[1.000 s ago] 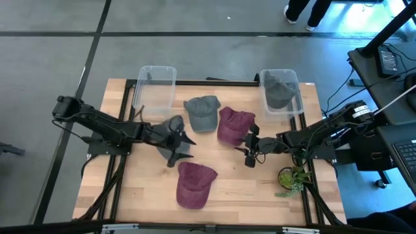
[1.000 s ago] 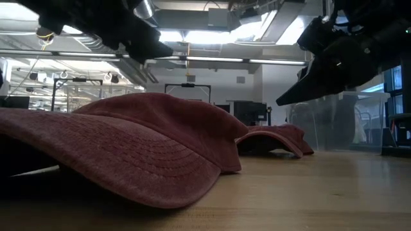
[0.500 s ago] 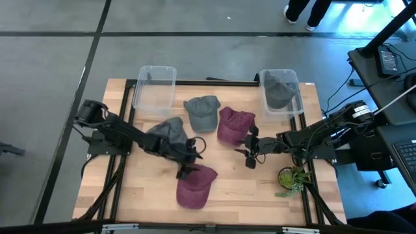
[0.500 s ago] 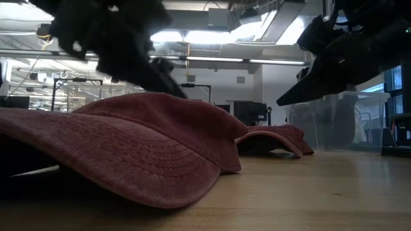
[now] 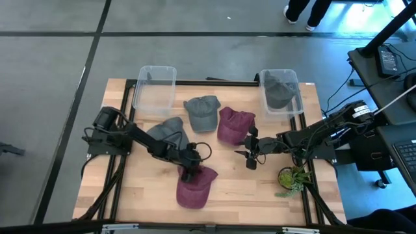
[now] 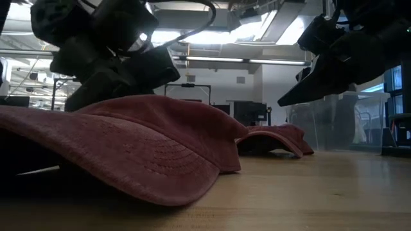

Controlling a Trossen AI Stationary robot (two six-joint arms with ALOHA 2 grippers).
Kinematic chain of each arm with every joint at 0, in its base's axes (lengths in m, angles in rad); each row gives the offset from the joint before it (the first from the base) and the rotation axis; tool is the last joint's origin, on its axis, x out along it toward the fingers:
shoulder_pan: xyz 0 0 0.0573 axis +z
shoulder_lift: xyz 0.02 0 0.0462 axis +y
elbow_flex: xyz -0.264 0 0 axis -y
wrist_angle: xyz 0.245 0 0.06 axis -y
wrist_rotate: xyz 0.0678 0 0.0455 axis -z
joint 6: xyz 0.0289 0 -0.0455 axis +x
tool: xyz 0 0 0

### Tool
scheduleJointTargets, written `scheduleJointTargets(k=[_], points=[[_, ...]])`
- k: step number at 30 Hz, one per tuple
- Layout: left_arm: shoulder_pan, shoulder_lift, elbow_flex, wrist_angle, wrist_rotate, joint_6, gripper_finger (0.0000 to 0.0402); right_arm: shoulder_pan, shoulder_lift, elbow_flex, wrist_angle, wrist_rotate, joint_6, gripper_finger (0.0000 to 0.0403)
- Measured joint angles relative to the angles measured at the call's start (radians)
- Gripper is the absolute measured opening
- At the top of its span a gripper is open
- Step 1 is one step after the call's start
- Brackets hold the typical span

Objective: Pick & Place hat
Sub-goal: Put the bottom red cap into the left transparent bin

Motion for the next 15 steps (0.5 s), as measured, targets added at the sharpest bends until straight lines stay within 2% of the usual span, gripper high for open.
scheduleJointTargets(k=[5,15], points=[[0.001,0.016,0.002,0.002,0.000,0.000,0.0206,0.000,0.000,0.000,-0.005,0.000,0.000,0.0159],[0.003,0.014,0.000,-0.008,0.024,0.002,0.0061,0.000,0.000,0.000,-0.005,0.000,0.000,0.0159]])
